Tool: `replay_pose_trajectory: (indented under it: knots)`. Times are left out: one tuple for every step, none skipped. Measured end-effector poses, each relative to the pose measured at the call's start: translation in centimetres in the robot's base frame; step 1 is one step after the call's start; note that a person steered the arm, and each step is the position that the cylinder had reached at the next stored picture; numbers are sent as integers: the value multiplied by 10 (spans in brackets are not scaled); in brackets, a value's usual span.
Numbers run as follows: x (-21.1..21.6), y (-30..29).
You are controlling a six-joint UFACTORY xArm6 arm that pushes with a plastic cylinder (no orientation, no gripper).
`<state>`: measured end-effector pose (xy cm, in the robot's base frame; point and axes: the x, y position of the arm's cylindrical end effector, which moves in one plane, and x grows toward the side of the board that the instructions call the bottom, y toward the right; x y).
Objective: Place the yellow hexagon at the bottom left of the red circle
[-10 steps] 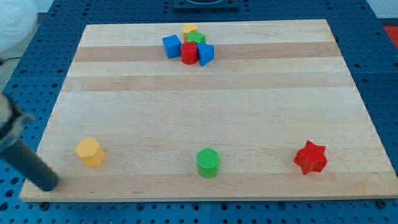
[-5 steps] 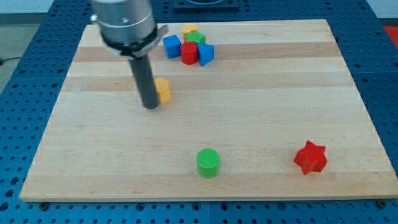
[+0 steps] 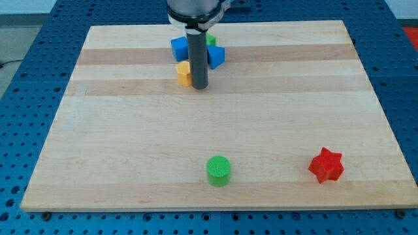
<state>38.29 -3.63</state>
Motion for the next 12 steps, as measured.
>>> replay_pose_trajectory:
  knots:
    - [-2,1]
    - [0,-1]
    - [5,-11]
    - [14,-11]
    - [25,-11]
    - [22,-7]
    - [21,10]
    - [26,-10]
    - [-13,-47]
    - [-36,-55]
    - [-46,-34]
    - [-49,-15]
